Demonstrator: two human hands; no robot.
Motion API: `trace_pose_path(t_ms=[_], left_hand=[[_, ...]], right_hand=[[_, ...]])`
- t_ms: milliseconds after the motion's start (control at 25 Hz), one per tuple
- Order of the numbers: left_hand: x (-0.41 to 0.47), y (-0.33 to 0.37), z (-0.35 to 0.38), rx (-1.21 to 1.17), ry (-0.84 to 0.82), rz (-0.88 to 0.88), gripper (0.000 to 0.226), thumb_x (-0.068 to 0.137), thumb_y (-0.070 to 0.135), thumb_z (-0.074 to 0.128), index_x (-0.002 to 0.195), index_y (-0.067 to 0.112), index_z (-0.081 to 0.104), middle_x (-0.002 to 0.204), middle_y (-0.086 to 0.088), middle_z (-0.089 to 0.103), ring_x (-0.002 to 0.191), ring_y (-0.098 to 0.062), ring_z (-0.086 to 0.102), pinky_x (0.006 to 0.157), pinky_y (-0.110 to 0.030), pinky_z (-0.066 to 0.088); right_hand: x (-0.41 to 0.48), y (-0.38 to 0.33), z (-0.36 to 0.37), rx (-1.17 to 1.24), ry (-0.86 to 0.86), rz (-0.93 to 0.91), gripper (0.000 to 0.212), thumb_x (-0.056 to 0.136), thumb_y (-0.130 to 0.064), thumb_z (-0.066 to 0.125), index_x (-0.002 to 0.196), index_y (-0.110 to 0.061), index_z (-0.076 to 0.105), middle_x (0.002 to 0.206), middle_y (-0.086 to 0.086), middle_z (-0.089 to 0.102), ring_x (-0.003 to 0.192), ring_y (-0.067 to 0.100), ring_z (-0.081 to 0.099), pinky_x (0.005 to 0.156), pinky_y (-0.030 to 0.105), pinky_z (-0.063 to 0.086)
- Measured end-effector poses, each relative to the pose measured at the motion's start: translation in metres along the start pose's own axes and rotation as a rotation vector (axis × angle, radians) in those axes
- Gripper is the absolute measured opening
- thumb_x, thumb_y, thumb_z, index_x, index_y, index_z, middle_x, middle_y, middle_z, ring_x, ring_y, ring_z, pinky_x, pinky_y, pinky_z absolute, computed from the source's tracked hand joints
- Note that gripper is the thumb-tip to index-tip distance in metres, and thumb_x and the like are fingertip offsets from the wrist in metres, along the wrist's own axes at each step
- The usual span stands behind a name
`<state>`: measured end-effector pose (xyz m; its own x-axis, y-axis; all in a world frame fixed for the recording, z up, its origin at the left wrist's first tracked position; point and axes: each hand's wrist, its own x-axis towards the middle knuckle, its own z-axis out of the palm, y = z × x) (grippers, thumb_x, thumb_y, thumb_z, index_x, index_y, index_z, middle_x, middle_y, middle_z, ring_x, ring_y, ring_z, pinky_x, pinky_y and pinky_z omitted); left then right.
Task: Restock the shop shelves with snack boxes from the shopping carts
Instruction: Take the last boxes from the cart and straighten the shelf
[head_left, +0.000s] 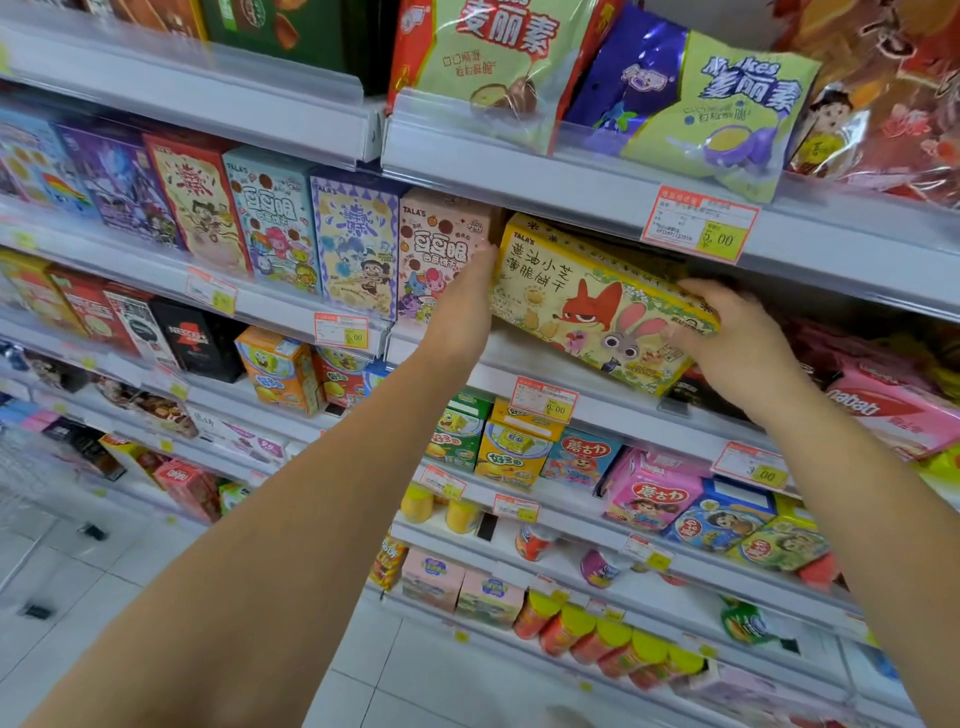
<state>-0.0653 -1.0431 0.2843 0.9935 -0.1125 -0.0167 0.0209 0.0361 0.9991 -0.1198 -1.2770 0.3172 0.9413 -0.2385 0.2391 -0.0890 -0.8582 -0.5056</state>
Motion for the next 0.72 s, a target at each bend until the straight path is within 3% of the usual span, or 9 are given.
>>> trace_pose_path(t_ms=[80,200,280,320,360,440,560,720], left_hand=[[0.004,-0.001,0.005,-0.052,0.036,-0.048,0.059,0.092,0.058,0.042,0.138,0.023,0.052,0.145,-0.001,0.050,0.136,-0.021,0.044,0.116,-0.046,0.032],[-0.002,-0.001,0.010,0.107,0.085,0.017,0.049,0.102,0.039,0.037,0.146,0.019,0.045,0.150,-0.001,0.047,0.136,-0.017,0.044,0.115,-0.036,0.034],[-0.004,-0.004,0.007,0.235,0.196,0.102,0.043,0.102,0.025,0.038,0.140,0.012,0.053,0.139,-0.009,0.058,0.111,-0.012,0.060,0.093,-0.023,0.048],[-0.004,-0.005,0.004,0.255,0.239,0.133,0.041,0.100,0.021,0.041,0.135,0.009,0.057,0.130,-0.011,0.064,0.097,-0.009,0.063,0.078,-0.019,0.049],[-0.003,-0.006,0.000,0.262,0.261,0.148,0.038,0.098,0.018,0.044,0.131,0.010,0.061,0.123,-0.009,0.068,0.092,-0.010,0.063,0.071,-0.015,0.048],[0.001,-0.008,-0.006,0.252,0.263,0.139,0.029,0.096,0.016,0.048,0.118,0.017,0.067,0.111,-0.001,0.071,0.097,-0.014,0.064,0.082,-0.020,0.052],[0.008,-0.017,-0.016,0.213,0.240,0.082,0.017,0.094,0.017,0.050,0.094,0.028,0.064,0.097,0.003,0.069,0.099,-0.019,0.066,0.093,-0.044,0.055],[0.012,-0.029,-0.025,0.254,0.159,0.024,0.021,0.095,0.021,0.052,0.109,0.023,0.067,0.100,0.004,0.067,0.105,-0.020,0.064,0.098,-0.046,0.052]], right_hand=[[0.003,-0.002,0.006,-0.028,0.034,-0.001,0.050,0.096,-0.024,0.058,0.144,-0.025,0.044,0.139,0.016,0.040,0.124,0.033,0.046,0.104,0.035,0.035],[0.011,-0.003,0.013,-0.068,0.061,0.002,0.051,0.096,-0.020,0.058,0.144,-0.023,0.044,0.145,0.016,0.035,0.126,0.034,0.045,0.107,0.037,0.035],[0.019,-0.001,0.017,-0.130,0.060,-0.032,0.051,0.095,-0.018,0.058,0.144,-0.022,0.044,0.147,0.016,0.033,0.129,0.035,0.043,0.106,0.040,0.037],[0.024,0.001,0.019,-0.173,0.057,-0.045,0.052,0.095,-0.019,0.058,0.144,-0.022,0.043,0.148,0.016,0.032,0.130,0.036,0.042,0.104,0.042,0.039],[0.029,0.002,0.021,-0.226,0.059,-0.053,0.052,0.095,-0.020,0.058,0.145,-0.022,0.042,0.148,0.017,0.033,0.131,0.038,0.040,0.103,0.043,0.040],[0.037,0.005,0.029,-0.352,0.114,-0.093,0.054,0.091,-0.022,0.063,0.143,-0.023,0.046,0.142,0.017,0.038,0.127,0.041,0.039,0.098,0.046,0.043],[0.039,0.007,0.049,-0.533,0.255,-0.216,0.061,0.075,-0.013,0.075,0.133,-0.020,0.056,0.123,0.020,0.050,0.112,0.043,0.045,0.083,0.046,0.048],[0.041,0.010,0.073,-0.678,0.310,-0.212,0.070,0.069,-0.023,0.082,0.132,-0.022,0.051,0.119,0.017,0.051,0.101,0.038,0.048,0.076,0.043,0.043]])
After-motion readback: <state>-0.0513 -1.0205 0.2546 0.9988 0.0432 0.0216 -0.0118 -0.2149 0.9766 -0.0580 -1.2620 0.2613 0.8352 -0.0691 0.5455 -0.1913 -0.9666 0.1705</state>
